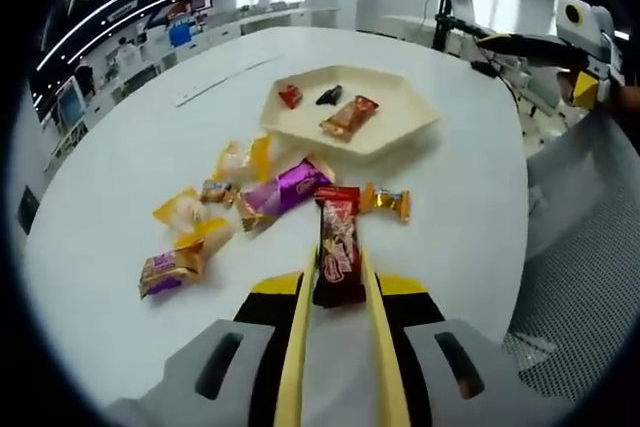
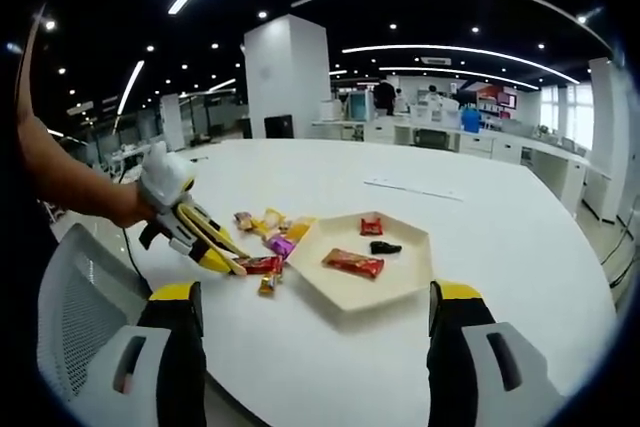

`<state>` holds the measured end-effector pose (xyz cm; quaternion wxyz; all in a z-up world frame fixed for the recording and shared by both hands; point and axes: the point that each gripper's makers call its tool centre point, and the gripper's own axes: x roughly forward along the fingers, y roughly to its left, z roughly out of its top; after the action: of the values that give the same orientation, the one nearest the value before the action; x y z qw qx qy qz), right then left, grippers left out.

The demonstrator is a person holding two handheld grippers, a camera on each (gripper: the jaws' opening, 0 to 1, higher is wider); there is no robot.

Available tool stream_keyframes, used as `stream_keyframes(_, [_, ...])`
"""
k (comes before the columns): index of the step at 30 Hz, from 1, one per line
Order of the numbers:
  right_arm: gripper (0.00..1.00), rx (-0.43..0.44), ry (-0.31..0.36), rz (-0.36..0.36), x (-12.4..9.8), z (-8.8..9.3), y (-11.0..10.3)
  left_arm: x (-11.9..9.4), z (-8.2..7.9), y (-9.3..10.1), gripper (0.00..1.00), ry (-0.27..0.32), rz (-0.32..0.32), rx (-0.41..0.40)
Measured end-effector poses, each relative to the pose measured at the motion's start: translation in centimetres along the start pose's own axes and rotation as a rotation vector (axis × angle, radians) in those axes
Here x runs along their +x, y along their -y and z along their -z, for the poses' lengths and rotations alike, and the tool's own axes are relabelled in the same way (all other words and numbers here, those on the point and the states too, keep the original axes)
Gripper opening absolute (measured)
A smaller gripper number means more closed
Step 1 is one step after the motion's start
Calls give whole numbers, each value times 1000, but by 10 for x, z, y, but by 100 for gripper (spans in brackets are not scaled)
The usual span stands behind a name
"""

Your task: Place the target food into the container with the food tongs after gripping and lifting it, then release it inside without dropping or visibly crushing the food.

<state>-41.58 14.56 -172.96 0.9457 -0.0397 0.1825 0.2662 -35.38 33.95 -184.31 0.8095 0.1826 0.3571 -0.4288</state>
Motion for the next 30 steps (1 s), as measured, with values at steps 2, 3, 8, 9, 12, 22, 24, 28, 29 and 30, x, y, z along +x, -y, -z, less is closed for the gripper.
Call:
stream_keyframes(2, [92,1,-1,0,0,0,0,0,0,1,24,-4,12,14])
stream_keyframes(3, [92,1,0,0,0,0,0,-1,0,1,25,-2,12,24])
stream_keyframes(8, [91,0,-1,-2,0,0,0,0,1,-3,26,1,5,18])
stream_keyframes(9, [91,-2,-4,0,0,0,0,-1,0,-2,26,4,4,11])
stream_keyframes(12, [91,-1,-4,1,0,0,0,0,-2,-3,26,15,0,1])
stream_keyframes(22, [91,-3,-8,-2,0,1,0,0,3,-1,22,4,9,-5])
stream_keyframes(24, [91,0,1,-2,0,0,0,4,8,0,21,-1,1,15])
stream_keyframes(28, [91,-1,-5,-2,0,1,0,4,12,2,20,-10,13,2])
stream_keyframes(29, [91,0,-3,-3,0,0,-1,3,12,1,20,-7,2,20])
stream_keyframes(30, [91,-1,-8,-5,1,1,-1,3,10,-1,19,0,-7,40])
